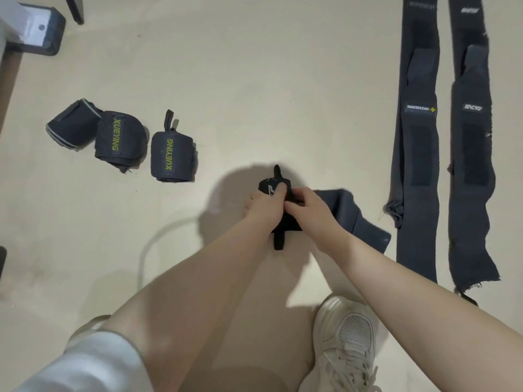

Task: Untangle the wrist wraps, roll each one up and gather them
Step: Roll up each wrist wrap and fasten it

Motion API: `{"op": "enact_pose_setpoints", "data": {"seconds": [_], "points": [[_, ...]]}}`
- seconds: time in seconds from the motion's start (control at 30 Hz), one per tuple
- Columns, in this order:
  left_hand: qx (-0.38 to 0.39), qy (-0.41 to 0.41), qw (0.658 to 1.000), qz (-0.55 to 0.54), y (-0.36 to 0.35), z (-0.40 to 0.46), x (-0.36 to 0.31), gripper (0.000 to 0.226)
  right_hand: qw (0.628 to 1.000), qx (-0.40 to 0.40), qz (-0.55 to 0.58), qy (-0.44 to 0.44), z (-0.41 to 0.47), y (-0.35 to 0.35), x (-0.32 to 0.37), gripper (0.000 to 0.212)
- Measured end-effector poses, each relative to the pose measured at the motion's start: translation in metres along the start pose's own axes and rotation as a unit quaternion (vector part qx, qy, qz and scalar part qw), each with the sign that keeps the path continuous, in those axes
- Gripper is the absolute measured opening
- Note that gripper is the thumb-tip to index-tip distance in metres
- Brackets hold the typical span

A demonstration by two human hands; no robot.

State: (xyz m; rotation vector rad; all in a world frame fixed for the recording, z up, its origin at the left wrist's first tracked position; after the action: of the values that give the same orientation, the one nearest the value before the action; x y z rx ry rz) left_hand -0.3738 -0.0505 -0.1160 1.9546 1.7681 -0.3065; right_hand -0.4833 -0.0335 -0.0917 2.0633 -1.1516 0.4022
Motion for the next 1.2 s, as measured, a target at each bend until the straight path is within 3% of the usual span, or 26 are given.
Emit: {"op": "enact_pose_setpoints", "data": {"seconds": [0.03, 0.1, 0.2, 0.3, 0.37, 0.47, 0.53, 0.67, 0.8, 0.9, 1.0, 1.13, 1.2], "points": [[0.024, 0.020, 0.998, -0.051, 0.000, -0.001, 0.003, 0.080, 1.000, -0.004, -0.019, 0.004, 0.002, 0.001, 0.001, 0.032], [0.060, 0.021, 0.987, -0.149, 0.000, -0.007, 0.007, 0.056, 0.997, -0.022, -0.066, 0.016, 0.004, 0.003, 0.002, 0.039], [0.101, 0.002, 0.971, -0.216, 0.004, -0.014, 0.014, 0.030, 0.994, -0.039, -0.105, 0.008, 0.001, 0.011, 0.002, 0.037], [0.128, -0.026, 0.957, -0.260, 0.005, -0.023, 0.016, 0.022, 1.000, 0.003, 0.002, -0.006, -0.006, 0.019, 0.000, 0.018], [0.149, -0.054, 0.949, -0.273, 0.009, -0.027, 0.008, 0.021, 0.992, 0.039, 0.122, -0.004, -0.013, 0.024, 0.004, 0.016], [0.195, -0.092, 0.949, -0.232, 0.020, -0.033, -0.014, 0.040, 0.968, 0.073, 0.238, 0.031, -0.021, 0.030, 0.021, 0.012], [0.229, -0.124, 0.951, -0.169, 0.035, -0.043, -0.040, 0.034, 0.956, 0.086, 0.276, 0.058, -0.024, 0.033, 0.038, 0.015], [0.312, -0.182, 0.928, -0.090, 0.069, -0.079, -0.098, 0.030, 0.943, 0.079, 0.307, 0.105, -0.034, 0.046, 0.089, 0.055], [0.328, -0.214, 0.916, -0.083, 0.105, -0.115, -0.149, 0.038, 0.921, 0.093, 0.338, 0.167, -0.058, 0.062, 0.154, 0.057], [0.329, -0.248, 0.909, -0.055, 0.134, -0.142, -0.168, 0.051, 0.937, 0.100, 0.248, 0.227, -0.084, 0.068, 0.193, 0.043], [0.334, -0.269, 0.899, -0.090, 0.168, -0.157, -0.165, 0.047, 0.949, 0.023, -0.005, 0.316, -0.109, 0.080, 0.216, 0.021], [0.362, -0.264, 0.887, -0.113, 0.201, -0.165, -0.145, 0.054, 0.921, -0.115, -0.172, 0.331, -0.115, 0.069, 0.226, 0.035], [0.365, -0.266, 0.886, -0.103, 0.210, -0.158, -0.134, 0.061, 0.909, -0.147, -0.224, 0.321, -0.112, 0.053, 0.230, 0.026]]}}
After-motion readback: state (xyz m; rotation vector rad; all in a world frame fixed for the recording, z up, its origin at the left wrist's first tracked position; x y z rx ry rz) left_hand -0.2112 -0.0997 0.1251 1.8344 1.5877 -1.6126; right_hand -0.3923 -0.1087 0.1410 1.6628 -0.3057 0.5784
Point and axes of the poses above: each hand's wrist, its own z-axis towards the middle knuckle, its own y-axis out of the back of the hand, x = y × z, the point moved 4 cm from there along z, towards the middle knuckle, and after that the axes turned 14 degrees about -z, right-handed, at the moved point
